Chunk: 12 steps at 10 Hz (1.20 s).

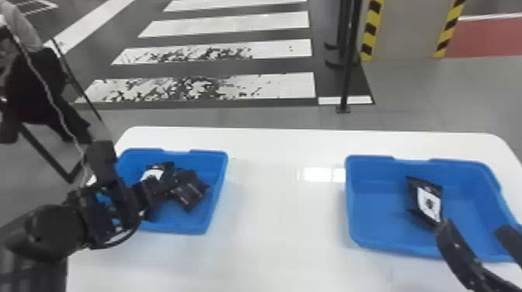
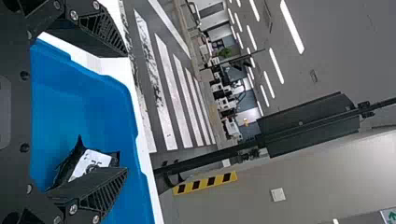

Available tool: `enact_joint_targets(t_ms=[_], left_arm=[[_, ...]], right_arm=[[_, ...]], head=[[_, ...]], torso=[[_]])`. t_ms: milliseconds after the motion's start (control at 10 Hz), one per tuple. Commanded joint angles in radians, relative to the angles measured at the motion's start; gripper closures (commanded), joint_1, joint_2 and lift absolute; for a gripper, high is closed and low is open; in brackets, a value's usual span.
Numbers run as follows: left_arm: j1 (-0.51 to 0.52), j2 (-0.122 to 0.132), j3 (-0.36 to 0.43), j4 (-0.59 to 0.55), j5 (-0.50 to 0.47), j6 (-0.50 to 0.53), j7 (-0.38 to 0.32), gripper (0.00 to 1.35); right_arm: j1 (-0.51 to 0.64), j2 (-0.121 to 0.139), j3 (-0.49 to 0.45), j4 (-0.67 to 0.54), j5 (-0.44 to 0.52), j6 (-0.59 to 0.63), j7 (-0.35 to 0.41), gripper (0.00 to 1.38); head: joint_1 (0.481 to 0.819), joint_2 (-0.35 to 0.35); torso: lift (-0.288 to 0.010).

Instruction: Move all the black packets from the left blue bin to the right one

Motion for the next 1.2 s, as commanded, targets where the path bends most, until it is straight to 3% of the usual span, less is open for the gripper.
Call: enact_joint_targets(t_ms=[0,500,800,1000,1100], left_arm=[[-0.011,-0.011,-0.008,0.025,0.013,0.023,0.042,0.18],[-0.089,-0.001,-0.05,0.121,0.017,0.011,0.141,0.18],[-0.134,-0.001,-0.054,0.204,0.043,0.011,0.2,0.25],[-0.166,0.002,-0.06,0.263,0.067,0.006,0.229,0.38],[-0.175,0.009,-0.068,0.29,0.067,0.016,0.235,0.64]], right_arm=[[-0.002,0.0,0.0,0.009,-0.016,0.009,0.005,0.17],[-0.017,-0.003,0.0,0.048,-0.066,0.038,0.027,0.19],[-0.027,-0.006,0.0,0.071,-0.092,0.067,0.043,0.2],[-0.032,-0.008,0.0,0.078,-0.102,0.077,0.051,0.2],[-0.037,-0.008,0.0,0.088,-0.11,0.087,0.057,0.2]], head=[[0.695,0.145],[0.695,0.142],[0.695,0.148],[0.695,0.153],[0.695,0.153]], torso=[[-0.145],[-0.145],[-0.145],[-0.145],[-0.145]])
